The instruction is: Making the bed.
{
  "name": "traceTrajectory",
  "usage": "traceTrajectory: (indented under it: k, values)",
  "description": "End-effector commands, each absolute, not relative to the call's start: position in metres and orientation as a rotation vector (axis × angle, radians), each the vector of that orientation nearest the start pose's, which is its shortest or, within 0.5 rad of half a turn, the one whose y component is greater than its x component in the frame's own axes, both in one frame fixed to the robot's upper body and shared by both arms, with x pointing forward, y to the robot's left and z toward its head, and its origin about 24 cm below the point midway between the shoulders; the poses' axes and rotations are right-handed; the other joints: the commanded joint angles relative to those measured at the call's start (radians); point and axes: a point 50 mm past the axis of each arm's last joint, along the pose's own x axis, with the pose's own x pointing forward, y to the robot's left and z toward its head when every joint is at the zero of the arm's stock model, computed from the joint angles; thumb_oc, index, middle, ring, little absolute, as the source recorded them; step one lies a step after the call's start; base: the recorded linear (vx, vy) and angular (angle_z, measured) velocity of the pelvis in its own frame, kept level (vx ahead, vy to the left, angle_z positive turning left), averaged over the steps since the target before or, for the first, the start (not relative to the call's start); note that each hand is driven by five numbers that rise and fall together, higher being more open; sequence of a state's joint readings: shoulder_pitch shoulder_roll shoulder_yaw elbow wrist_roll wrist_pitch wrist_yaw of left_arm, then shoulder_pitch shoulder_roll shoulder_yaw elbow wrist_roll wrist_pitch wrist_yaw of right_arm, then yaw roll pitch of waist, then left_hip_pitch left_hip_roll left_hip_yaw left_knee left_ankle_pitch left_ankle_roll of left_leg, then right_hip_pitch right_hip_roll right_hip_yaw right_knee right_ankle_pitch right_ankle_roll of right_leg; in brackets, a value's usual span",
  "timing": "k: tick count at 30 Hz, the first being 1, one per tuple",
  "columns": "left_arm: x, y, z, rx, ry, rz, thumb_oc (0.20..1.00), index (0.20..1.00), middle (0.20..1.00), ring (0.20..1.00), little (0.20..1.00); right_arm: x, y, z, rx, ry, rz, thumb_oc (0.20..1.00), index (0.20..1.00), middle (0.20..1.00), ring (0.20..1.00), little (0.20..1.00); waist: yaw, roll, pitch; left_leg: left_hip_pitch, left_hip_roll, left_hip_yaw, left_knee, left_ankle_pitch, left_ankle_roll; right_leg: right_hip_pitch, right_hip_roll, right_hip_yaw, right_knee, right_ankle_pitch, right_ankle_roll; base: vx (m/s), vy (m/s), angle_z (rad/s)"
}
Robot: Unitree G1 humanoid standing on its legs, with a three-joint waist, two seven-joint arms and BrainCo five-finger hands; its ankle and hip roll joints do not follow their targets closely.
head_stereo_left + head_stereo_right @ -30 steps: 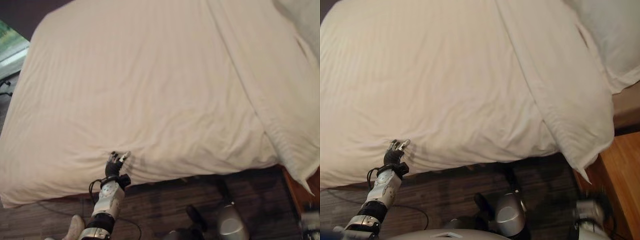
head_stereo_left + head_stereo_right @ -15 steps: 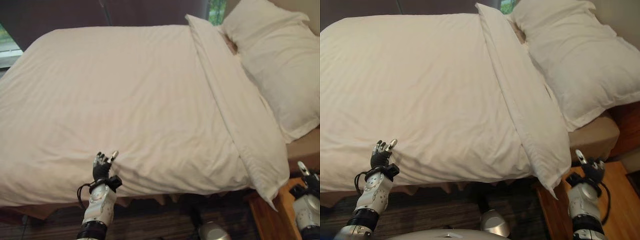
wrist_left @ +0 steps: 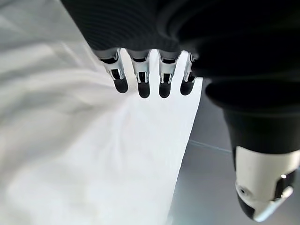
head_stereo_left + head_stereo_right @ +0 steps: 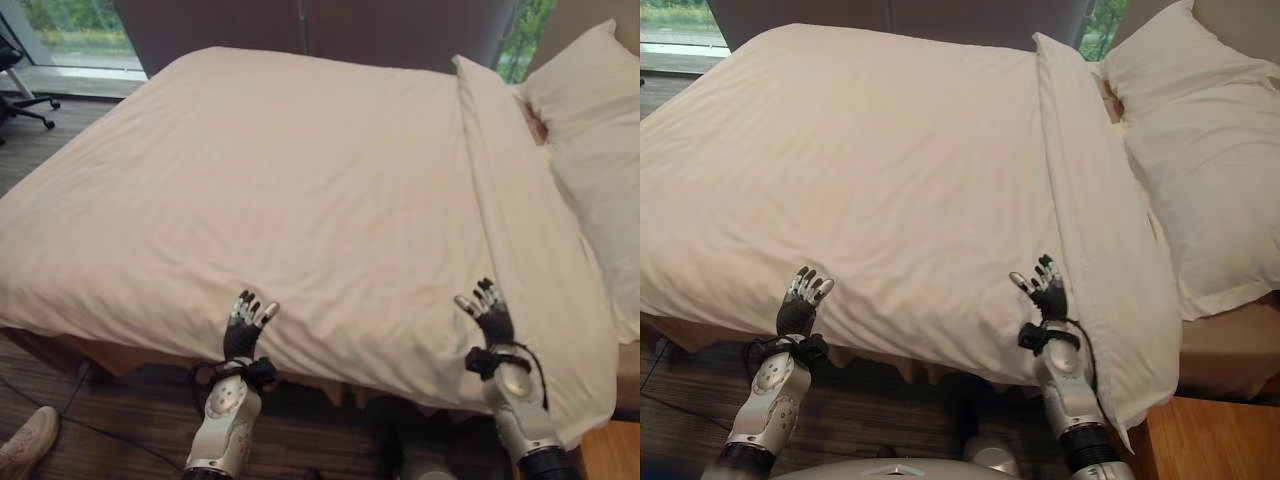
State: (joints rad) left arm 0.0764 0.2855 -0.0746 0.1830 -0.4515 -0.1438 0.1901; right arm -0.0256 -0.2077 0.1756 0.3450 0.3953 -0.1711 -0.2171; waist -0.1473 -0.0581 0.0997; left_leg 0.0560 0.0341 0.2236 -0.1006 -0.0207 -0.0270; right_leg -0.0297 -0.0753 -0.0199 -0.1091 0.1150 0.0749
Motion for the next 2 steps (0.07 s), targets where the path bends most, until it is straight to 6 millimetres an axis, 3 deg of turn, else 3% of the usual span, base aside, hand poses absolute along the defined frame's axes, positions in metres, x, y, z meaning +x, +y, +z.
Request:
traceTrajectory:
  k: [1,2]
  values:
    - [0.2495,0.2157,0.0294,-0.034,-0.010,0.179,1.000,1.000,1.000,1.000,1.000,0.2642,-0.1895,0.0006,0.120,0.109,-0.177,1.000,1.000,1.000,1.000,1.000,0.002,0.036,0.022,0.037,0.101,0.017,0.013,0.019,-0.086,0.015,-0.033,-0.030,0.022,-0.063,0.045,0.03,0.011,0.21]
    - [0.2498,0.2170,0.0320,-0.016,-0.022,0.182,1.000,1.000,1.000,1.000,1.000,0.2639,-0.1888,0.0011,0.100,0.107,-0.168,1.000,1.000,1.000,1.000,1.000,0.004,0.036,0.023,0.036,0.101,0.015,0.013,0.020,-0.087,0.016,-0.034,-0.031,0.022,-0.064,0.045,0.01,0.002,0.16]
